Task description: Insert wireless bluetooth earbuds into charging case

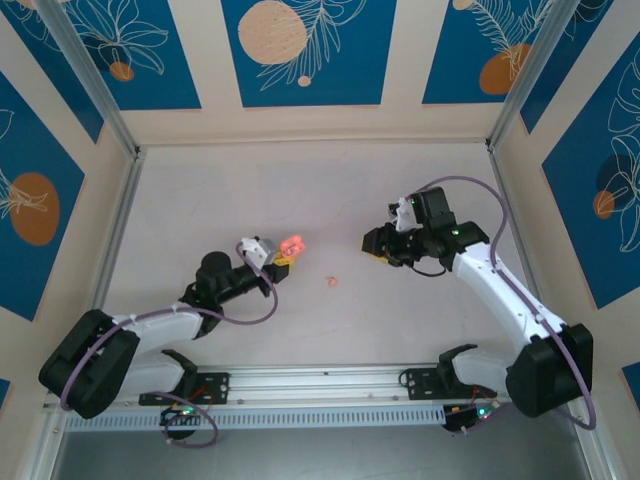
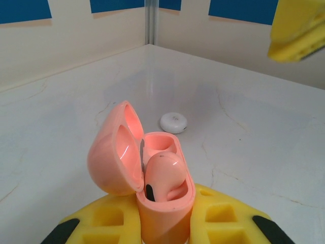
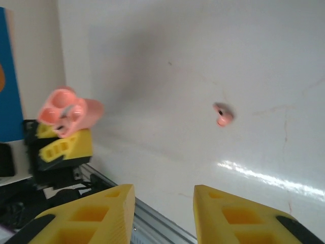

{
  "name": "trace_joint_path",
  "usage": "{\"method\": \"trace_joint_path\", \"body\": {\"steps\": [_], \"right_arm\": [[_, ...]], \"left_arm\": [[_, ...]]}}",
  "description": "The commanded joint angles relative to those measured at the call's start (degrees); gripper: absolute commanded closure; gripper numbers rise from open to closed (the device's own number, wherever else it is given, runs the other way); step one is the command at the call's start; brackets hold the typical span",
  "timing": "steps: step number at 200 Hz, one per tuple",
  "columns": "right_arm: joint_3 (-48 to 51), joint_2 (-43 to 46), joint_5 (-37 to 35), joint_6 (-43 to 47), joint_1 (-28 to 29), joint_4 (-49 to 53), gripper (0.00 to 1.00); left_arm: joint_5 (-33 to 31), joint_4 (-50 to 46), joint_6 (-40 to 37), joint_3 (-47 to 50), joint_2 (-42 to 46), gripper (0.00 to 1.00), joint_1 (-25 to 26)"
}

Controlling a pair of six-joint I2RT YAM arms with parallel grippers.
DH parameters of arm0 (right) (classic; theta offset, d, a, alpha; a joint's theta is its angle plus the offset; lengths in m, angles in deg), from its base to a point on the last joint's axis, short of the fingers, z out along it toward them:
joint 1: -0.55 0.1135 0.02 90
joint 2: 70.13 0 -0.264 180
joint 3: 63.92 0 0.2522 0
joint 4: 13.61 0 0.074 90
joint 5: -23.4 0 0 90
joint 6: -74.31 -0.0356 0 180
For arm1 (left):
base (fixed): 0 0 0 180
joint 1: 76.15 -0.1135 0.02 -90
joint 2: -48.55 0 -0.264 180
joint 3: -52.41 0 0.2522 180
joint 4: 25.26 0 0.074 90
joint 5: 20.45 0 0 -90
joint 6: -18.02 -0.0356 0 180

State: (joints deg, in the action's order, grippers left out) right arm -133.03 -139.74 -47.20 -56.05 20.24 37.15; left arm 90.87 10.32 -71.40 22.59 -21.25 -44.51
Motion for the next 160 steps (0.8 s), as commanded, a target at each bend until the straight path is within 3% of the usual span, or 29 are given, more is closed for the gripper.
{"method": "trace_joint_path", "body": {"steps": [1,80,160], "right_arm": [[0.59,-4.26,-0.73,-3.80,2.70,3.45,0.63],[-15.72,-31.50,-7.68,-1.64,12.84,10.03,0.65],[-27.60,-45.97,-10.35,2.30,14.81,11.83,0.66]], "left_arm": [[-2.15,-1.76,0.40,0.67,2.66,0.85,0.18],[-8.27,-11.20,-0.22,1.20,9.03,0.85,0.18],[-10.24,-16.71,-2.24,1.33,14.29,0.85,0.06]]}}
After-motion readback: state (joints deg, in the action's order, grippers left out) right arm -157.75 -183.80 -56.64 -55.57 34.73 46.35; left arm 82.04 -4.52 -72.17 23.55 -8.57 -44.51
